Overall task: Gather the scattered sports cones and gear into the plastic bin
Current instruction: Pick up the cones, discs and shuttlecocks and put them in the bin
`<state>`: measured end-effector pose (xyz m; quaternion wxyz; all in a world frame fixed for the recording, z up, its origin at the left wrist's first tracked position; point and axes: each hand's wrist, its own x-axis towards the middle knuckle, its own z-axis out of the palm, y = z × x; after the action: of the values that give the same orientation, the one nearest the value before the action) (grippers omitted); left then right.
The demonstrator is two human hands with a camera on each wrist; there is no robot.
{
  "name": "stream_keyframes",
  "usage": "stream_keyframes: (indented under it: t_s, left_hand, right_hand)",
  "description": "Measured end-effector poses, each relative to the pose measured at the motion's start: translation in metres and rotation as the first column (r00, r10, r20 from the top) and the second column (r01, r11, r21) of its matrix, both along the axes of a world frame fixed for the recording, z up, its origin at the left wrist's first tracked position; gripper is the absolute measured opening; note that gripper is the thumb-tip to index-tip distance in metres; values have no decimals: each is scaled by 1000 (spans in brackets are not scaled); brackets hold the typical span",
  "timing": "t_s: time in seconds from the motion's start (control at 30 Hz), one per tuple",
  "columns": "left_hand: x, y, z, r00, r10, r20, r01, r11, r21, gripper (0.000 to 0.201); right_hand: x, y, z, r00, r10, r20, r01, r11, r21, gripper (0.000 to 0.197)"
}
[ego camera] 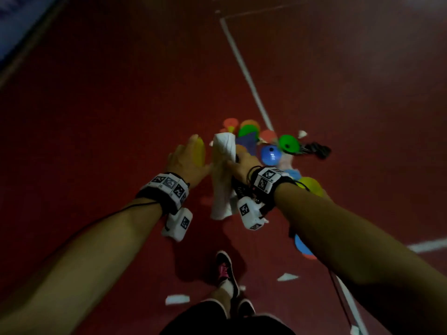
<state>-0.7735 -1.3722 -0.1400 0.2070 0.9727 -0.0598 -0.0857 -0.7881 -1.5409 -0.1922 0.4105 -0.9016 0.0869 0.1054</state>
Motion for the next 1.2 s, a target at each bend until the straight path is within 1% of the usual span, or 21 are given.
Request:
stream_keyframes:
  t_s: [0.03,0.1,0.13,0.17,0.23,0.37,0.47,0.53,0.6,0.67,0.73,0.83,0.93,1.03,1.13,1.2]
  left_hand:
    - [-4,33,-1,999,54,-7,-54,999,10,72]
    - [-6,105,-8,983,182,10,-182,982,46,68]
    - [-7,129,-8,975,221,1,-220,974,55,69]
    - [-9,166,-8,960,282,-5,-281,958,63,71]
    - [-12,221,-10,929,370,-2,-369,927,70,77]
    - [-19,345,-16,854,519,22,-519,854,7,84]
    - [-24,449,-23,785,618,38,-618,786,-20,90]
    - [-28,514,-22,748,664,28,-663,748,-15,92]
    - [-34,593,-17,695,719,24,-719,695,4,92]
    - [-35,656,-12,648,761,27,-762,647,28,93]
    - [-34,699,-9,618,786,30,-786,617,43,93]
    - [-26,763,-14,572,820,12,-819,571,52,93]
    - [-6,827,-25,525,851,-16,-848,525,73,93]
    - [23,888,-36,486,873,-45,-868,489,92,94]
    - [62,955,-39,444,895,-46,-889,447,102,93]
    - [91,1005,-34,393,918,-50,-912,396,102,94]
  right_hand:
    - [9,30,3,994,107,-5,-108,994,-35,40]
    - [27,95,15,956,292,12,-291,954,-68,38]
    - [32,117,20,940,340,32,-338,939,-61,37]
    - [40,153,24,918,393,46,-390,919,-56,36]
    - [49,207,27,885,463,46,-461,886,-53,37]
    - [69,343,24,741,671,28,-662,737,-141,46]
    - [87,462,22,634,774,13,-756,623,-201,44]
    - [95,534,27,590,807,17,-787,580,-212,41]
    - [98,621,34,545,837,45,-821,544,-172,36]
    - [99,685,39,503,855,130,-850,516,-104,26]
    - [102,731,40,471,857,206,-862,497,-98,21]
    - [118,805,35,441,882,169,-881,461,-107,23]
    - [148,878,28,389,914,114,-906,402,-133,33]
    - [187,945,18,311,948,72,-940,318,-122,38]
    - [237,1023,7,228,971,70,-966,234,-108,36]
    - [270,1083,6,188,979,81,-977,195,-85,33]
